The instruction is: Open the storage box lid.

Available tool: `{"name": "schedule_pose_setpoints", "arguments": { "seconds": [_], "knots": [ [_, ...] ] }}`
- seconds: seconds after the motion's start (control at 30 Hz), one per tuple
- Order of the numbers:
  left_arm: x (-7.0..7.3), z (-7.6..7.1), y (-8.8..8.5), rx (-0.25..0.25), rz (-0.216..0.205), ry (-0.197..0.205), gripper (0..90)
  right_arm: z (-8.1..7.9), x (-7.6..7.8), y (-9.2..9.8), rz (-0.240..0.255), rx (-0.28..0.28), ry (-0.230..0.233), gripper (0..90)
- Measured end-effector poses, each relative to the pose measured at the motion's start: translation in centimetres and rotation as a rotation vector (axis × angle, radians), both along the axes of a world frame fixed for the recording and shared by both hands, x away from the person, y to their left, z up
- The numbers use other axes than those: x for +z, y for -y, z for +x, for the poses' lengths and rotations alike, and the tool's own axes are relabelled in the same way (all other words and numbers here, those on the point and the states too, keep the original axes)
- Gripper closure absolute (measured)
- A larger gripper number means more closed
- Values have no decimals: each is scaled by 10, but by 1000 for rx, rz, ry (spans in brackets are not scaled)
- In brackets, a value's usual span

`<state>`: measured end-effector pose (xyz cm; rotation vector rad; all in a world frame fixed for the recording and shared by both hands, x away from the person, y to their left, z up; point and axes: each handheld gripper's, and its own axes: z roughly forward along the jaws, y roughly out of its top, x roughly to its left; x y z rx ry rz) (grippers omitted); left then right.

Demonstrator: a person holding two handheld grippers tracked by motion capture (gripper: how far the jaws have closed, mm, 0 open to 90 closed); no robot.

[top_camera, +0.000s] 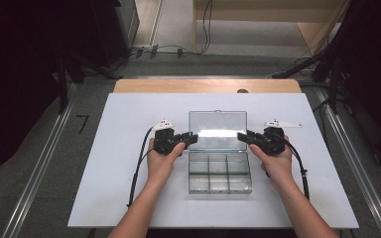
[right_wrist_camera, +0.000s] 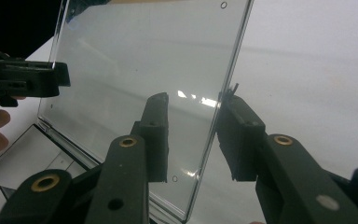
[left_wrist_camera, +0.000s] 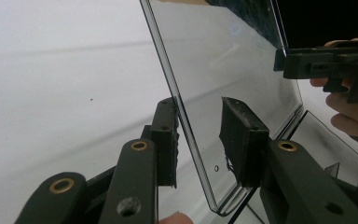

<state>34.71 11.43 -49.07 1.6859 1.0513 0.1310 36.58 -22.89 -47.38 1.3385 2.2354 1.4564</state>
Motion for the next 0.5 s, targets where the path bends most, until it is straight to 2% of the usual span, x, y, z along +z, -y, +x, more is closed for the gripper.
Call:
{"name": "schedule_pose_setpoints", "arguments": {
  "seconds": [0.5],
  "knots": [
    [-4,0,4,1,31,-27,598,1,-4,-3,-4,1,-54,546]
  ]
}}
